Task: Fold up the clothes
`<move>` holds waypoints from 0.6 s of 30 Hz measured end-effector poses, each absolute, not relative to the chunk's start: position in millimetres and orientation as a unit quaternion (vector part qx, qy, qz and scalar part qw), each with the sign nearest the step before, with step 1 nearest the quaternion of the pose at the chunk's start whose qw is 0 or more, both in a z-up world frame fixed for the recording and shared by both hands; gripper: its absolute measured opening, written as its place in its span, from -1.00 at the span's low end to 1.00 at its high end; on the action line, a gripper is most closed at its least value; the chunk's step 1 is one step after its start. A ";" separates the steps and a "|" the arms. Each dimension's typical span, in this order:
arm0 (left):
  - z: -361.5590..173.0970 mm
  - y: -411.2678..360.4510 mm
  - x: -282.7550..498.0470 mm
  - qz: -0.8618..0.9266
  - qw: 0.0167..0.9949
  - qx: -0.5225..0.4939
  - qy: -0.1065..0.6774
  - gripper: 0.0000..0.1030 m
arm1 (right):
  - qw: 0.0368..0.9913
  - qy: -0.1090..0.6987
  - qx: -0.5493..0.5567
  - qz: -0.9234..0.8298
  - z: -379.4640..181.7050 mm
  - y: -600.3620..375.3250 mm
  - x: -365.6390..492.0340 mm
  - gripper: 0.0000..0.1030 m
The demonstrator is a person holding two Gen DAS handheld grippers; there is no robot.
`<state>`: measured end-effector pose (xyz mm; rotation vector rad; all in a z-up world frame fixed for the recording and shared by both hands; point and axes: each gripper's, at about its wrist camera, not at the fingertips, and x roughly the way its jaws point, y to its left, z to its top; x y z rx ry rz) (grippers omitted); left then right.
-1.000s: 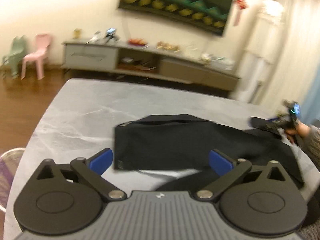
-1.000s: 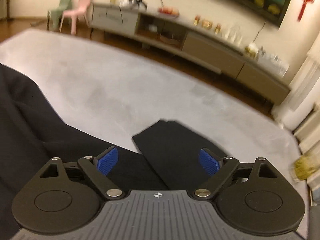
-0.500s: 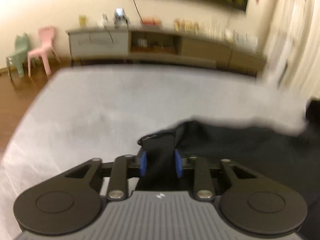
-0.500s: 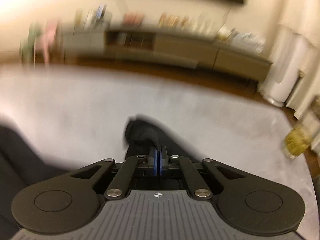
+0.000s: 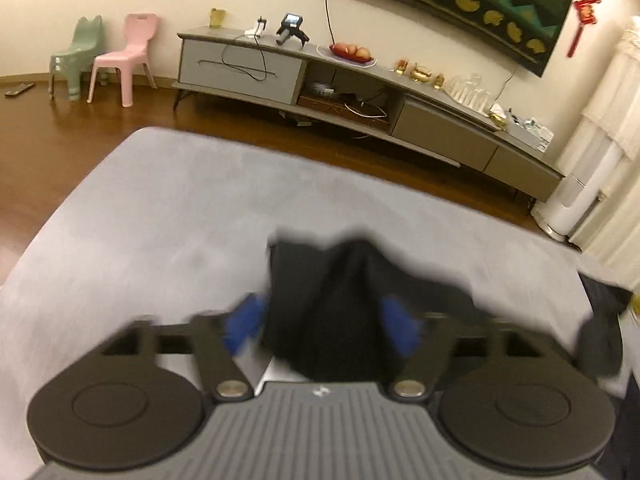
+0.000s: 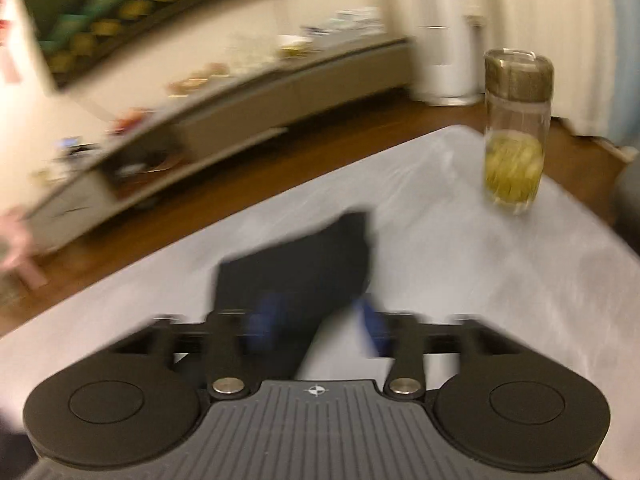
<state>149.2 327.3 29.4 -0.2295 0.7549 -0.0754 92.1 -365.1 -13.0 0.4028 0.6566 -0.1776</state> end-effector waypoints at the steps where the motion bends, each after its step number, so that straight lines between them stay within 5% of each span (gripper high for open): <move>1: 24.7 332.6 124.4 -0.043 0.921 -0.106 0.372 0.75 | 0.929 0.315 0.181 -0.071 -14.7 -359.3 60.3 0.54; 9: -8.4 325.0 18.7 -0.075 0.898 -0.083 0.427 0.92 | 0.922 0.373 0.068 0.075 -48.3 -264.0 -85.6 0.81; 12: -15.5 303.8 17.2 -0.082 0.900 -0.058 0.425 0.93 | 0.912 0.394 -0.005 0.115 -61.3 -224.1 -94.2 0.80; 13: -17.9 297.0 19.6 -0.079 0.902 -0.046 0.422 0.93 | 0.910 0.397 -0.025 0.116 -64.3 -217.3 -93.8 0.66; 14: -21.3 291.2 23.1 -0.076 0.905 -0.036 0.417 0.83 | 0.909 0.398 -0.040 0.114 -67.1 -214.7 -91.9 0.63; 15: -22.9 286.9 26.9 -0.081 0.906 -0.031 0.415 0.39 | 0.910 0.398 -0.045 0.111 -67.4 -215.0 -89.8 0.38; 17: -22.3 278.5 36.2 -0.086 0.907 -0.026 0.411 -0.23 | 0.911 0.397 -0.035 0.107 -63.2 -222.4 -85.2 -0.65; 18: -20.5 276.3 43.0 -0.083 0.910 -0.024 0.405 -0.80 | 0.913 0.394 -0.036 0.101 -59.6 -228.0 -83.1 -1.00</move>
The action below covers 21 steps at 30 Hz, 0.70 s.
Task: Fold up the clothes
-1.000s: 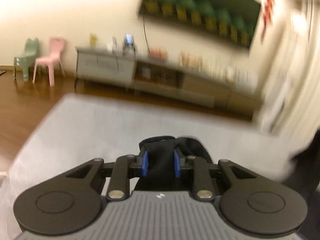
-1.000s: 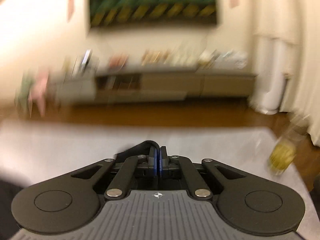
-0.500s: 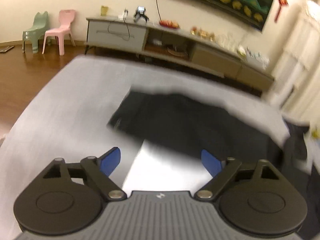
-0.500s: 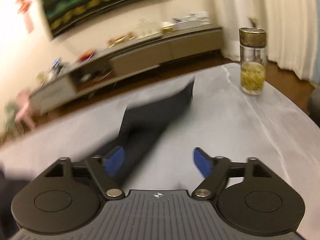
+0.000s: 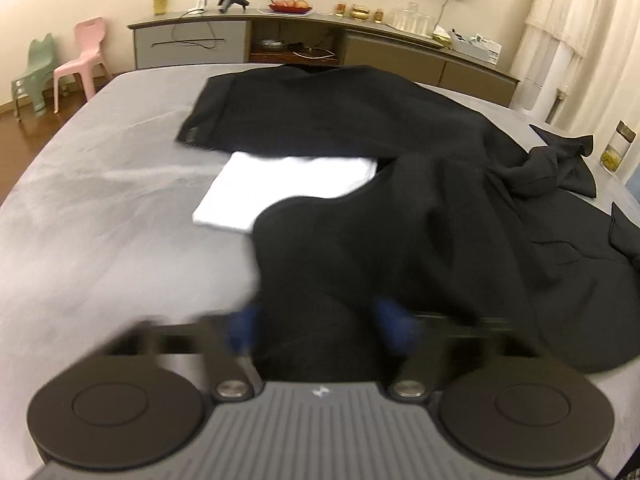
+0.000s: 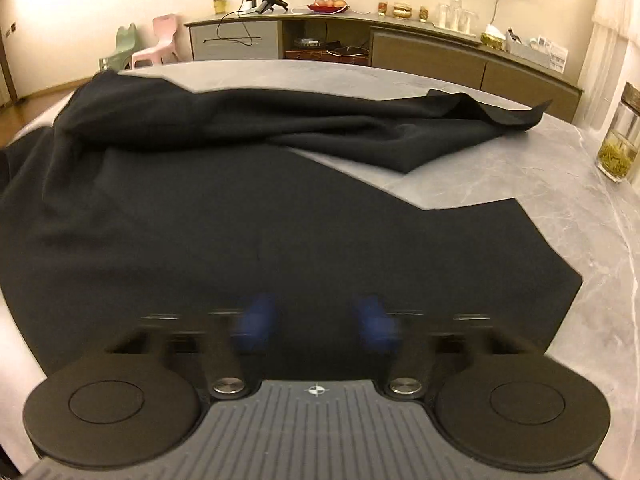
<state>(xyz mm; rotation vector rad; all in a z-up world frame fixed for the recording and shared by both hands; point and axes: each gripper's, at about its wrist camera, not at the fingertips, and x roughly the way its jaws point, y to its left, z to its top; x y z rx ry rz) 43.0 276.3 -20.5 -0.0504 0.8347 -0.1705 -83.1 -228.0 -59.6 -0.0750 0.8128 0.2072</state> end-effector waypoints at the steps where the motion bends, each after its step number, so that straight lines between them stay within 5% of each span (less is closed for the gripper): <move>1: -10.4 277.1 47.8 -0.084 0.916 -0.027 0.391 -0.96 | 0.918 0.385 -0.046 0.087 -53.8 -234.1 -81.2 -1.00; 10: 151.9 283.5 -5.5 -0.196 0.962 -0.040 0.187 -0.91 | 0.971 0.186 0.093 -0.117 70.0 -374.1 -137.3 -1.00; 15: 62.4 223.4 -0.4 -0.255 0.898 0.024 0.358 -0.61 | 0.916 0.294 0.124 -0.242 -5.6 -432.2 -179.6 -0.96; 17: 20.1 219.9 2.0 -0.227 0.883 0.009 0.411 -0.55 | 0.887 0.341 0.096 -0.294 -38.5 -434.4 -189.9 -0.70; 19: 1.0 230.6 -5.1 -0.201 0.882 -0.021 0.427 -0.35 | 0.889 0.325 0.078 -0.312 -42.1 -418.9 -200.8 -0.02; 21: 1.1 246.4 -19.2 -0.186 0.891 -0.052 0.411 0.39 | 0.908 0.278 0.050 -0.309 -25.2 -392.1 -204.6 0.44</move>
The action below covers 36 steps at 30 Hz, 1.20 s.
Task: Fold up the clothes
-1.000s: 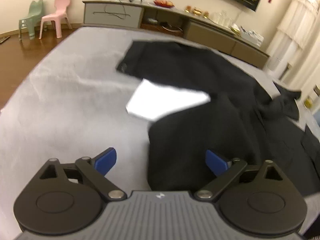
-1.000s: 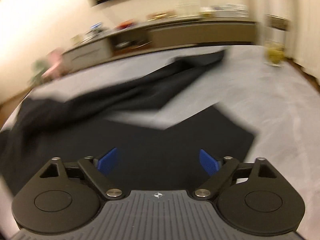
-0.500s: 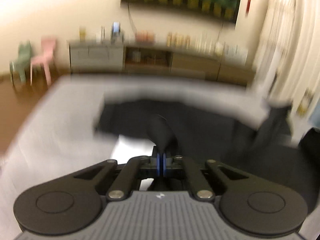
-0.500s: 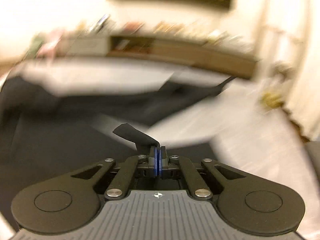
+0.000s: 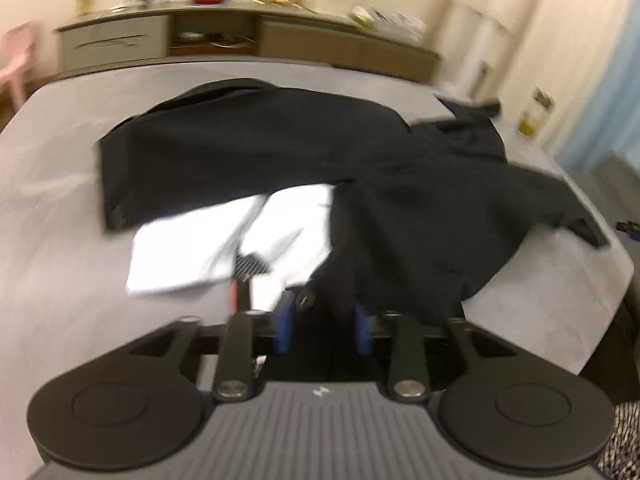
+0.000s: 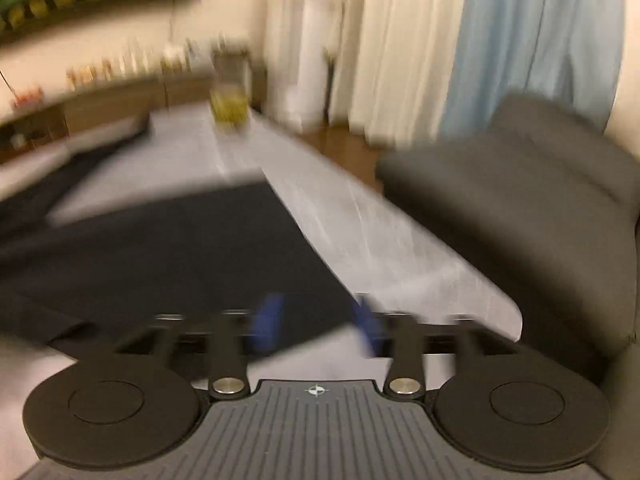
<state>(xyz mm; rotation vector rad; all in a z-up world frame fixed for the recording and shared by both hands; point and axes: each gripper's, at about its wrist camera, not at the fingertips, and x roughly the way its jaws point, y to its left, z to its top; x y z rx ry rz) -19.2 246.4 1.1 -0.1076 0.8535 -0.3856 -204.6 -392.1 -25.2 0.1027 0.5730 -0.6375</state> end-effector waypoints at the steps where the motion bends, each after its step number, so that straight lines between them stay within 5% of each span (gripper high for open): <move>1: 3.8 253.3 -27.1 -0.179 0.895 -0.061 0.403 0.49 | 0.921 0.251 0.016 -0.297 -12.5 -372.2 -200.1 0.48; 9: -4.8 279.7 -45.9 -0.132 0.897 -0.103 0.409 0.70 | 0.973 0.172 -0.120 0.098 30.1 -150.1 -135.5 0.67; 15: -6.0 314.9 -53.5 -0.058 0.902 -0.185 0.385 0.70 | 0.855 0.179 -0.257 0.414 -8.7 44.9 -129.1 0.77; 21: -2.1 347.2 -59.8 -0.068 0.892 -0.259 0.364 0.70 | 0.751 0.226 -0.354 0.510 -50.8 148.3 -116.0 0.77; 23: -3.1 347.5 -56.8 -0.076 0.890 -0.265 0.364 0.70 | 0.755 0.253 -0.335 0.504 -47.2 159.6 -99.8 0.12; 24: -3.4 347.0 -56.5 -0.082 0.889 -0.269 0.362 0.70 | 0.759 0.258 -0.334 0.495 -44.1 162.7 -93.2 -0.60; 26: -6.6 346.0 -50.4 -0.096 0.882 -0.291 0.358 0.71 | 0.780 0.242 -0.337 0.469 -33.7 161.3 -83.3 -0.86; 36: -47.5 313.2 42.7 -0.176 0.775 -0.501 0.341 0.90 | 0.913 0.238 0.057 0.327 63.6 -11.5 0.1 -0.91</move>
